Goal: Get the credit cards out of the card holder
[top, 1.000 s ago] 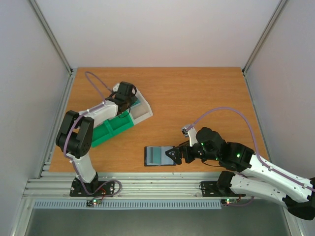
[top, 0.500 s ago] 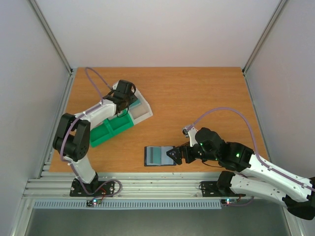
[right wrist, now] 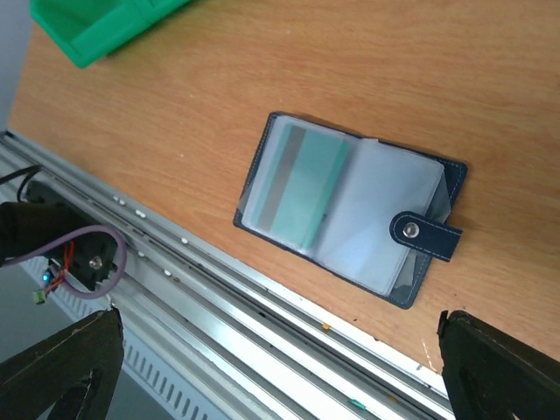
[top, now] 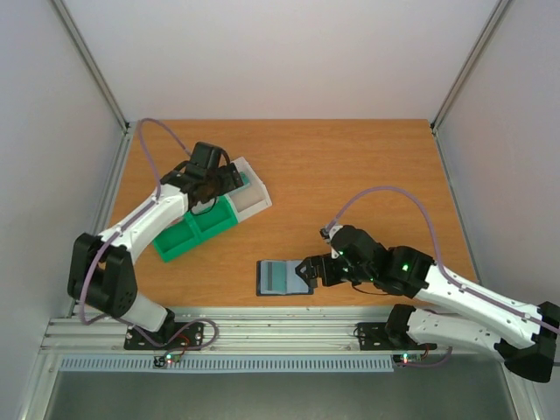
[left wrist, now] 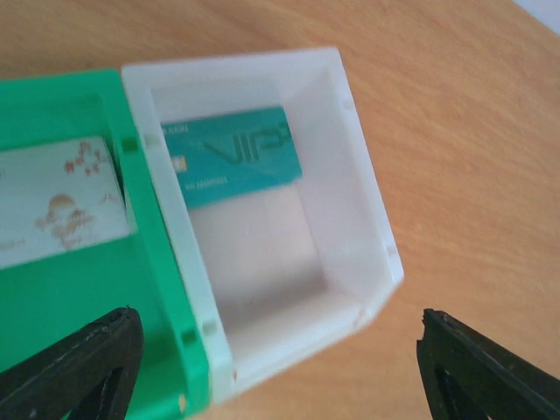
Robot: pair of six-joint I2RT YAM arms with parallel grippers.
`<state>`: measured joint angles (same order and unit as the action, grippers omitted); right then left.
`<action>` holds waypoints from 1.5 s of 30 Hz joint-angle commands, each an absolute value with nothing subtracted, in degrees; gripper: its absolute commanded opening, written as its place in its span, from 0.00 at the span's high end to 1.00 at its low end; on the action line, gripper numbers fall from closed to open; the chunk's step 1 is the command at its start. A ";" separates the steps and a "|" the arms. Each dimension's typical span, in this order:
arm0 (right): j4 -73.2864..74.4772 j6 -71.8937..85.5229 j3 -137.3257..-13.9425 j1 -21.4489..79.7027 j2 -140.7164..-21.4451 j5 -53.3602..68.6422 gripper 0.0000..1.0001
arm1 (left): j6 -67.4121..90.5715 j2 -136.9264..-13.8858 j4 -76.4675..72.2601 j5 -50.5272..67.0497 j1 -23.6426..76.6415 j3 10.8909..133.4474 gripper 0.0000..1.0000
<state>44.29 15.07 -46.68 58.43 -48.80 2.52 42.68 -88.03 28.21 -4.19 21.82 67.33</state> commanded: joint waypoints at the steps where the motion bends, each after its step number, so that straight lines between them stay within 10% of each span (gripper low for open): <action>1: 43.29 17.23 -47.90 58.44 -51.82 3.04 0.01 | 33.84 -83.54 34.10 6.72 21.62 63.29 0.14; 9: 35.76 17.42 -47.24 58.53 -61.19 7.49 0.10 | 32.85 -72.92 30.13 23.45 22.05 50.33 0.23; 15: 29.09 18.72 -45.74 58.54 -68.48 8.37 0.49 | 35.98 -64.45 27.47 28.60 23.42 41.98 0.28; 22: 24.56 19.49 -45.33 58.53 -75.69 6.84 0.65 | 41.83 -58.94 22.83 30.22 27.31 35.12 0.32; 45: 17.63 18.65 -42.51 56.72 -88.26 5.82 0.83 | 54.38 -66.20 1.09 29.96 35.45 23.36 0.44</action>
